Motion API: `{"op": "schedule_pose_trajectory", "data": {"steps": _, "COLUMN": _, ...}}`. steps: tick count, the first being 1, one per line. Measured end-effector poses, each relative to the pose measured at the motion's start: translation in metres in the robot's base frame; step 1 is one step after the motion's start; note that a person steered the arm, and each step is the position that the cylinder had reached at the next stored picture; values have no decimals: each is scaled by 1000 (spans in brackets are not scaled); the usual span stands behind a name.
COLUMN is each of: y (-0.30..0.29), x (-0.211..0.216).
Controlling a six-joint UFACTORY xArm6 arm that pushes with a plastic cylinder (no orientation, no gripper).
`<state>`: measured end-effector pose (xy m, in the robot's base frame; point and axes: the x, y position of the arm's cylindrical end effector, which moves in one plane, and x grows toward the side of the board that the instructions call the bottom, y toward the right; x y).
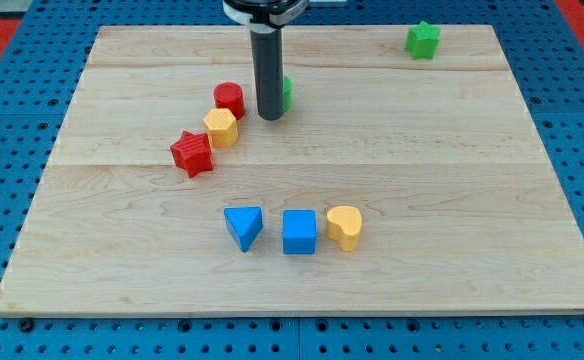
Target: Place the green circle towards the bottom left of the green star
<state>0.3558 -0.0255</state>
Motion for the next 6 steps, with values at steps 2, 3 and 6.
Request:
{"op": "schedule_pose_trajectory", "data": {"steps": 2, "y": -40, "x": -62}}
{"op": "schedule_pose_trajectory", "data": {"steps": 3, "y": -21, "x": -89}}
{"op": "schedule_pose_trajectory", "data": {"steps": 6, "y": 20, "x": -102}}
